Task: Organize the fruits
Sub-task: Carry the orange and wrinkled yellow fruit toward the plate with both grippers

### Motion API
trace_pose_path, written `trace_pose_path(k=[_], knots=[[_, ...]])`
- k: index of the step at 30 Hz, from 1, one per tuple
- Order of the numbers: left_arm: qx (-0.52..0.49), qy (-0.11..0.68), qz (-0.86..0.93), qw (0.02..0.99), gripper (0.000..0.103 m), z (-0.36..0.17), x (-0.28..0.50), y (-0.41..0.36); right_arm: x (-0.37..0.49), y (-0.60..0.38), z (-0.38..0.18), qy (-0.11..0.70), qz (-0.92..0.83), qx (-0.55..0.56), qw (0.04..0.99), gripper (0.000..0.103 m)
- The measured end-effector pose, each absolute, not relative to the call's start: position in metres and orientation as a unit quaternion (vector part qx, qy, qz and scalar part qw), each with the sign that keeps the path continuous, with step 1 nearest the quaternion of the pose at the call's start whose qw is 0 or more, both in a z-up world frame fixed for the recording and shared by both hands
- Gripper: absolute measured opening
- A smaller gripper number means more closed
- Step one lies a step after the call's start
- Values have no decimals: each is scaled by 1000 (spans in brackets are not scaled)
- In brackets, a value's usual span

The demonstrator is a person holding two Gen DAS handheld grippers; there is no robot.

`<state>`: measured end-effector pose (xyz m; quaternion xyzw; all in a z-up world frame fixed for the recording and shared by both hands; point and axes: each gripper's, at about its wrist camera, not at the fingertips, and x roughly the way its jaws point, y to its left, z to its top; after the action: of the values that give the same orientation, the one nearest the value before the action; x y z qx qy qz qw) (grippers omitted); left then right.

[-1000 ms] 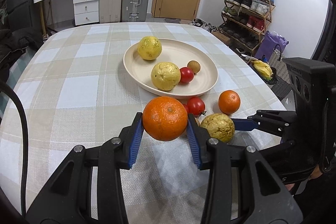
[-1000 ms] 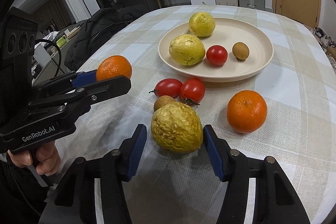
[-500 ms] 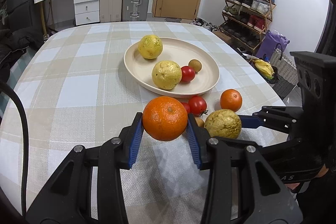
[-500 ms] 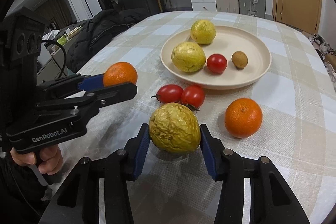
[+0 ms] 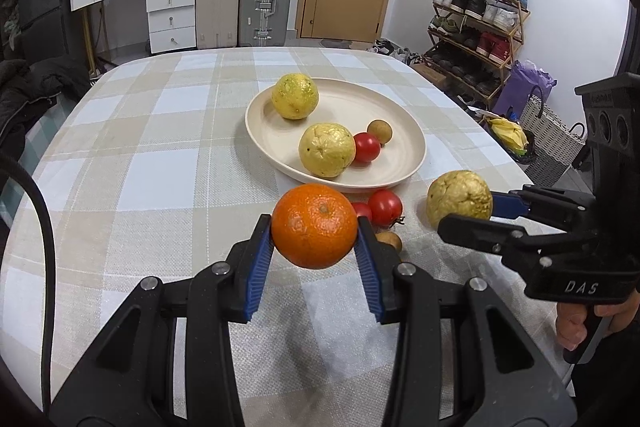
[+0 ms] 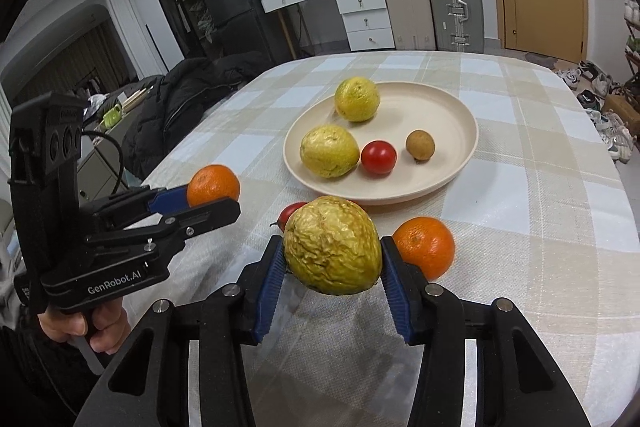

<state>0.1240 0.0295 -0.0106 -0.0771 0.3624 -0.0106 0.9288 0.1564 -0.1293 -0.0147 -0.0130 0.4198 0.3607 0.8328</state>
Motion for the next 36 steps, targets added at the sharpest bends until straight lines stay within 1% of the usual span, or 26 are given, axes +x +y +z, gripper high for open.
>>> trace_pose_path(k=[8, 22, 36], knots=[[-79, 363, -7, 929, 37, -11, 125, 30, 158, -142, -7, 397, 340, 16, 853, 48], [-83, 355, -3, 931, 37, -6, 133, 33, 167, -162, 4, 386, 313, 43, 867, 48], [-86, 342, 1, 936, 37, 8, 161, 40, 189, -161, 14, 382, 313, 50, 868, 48]])
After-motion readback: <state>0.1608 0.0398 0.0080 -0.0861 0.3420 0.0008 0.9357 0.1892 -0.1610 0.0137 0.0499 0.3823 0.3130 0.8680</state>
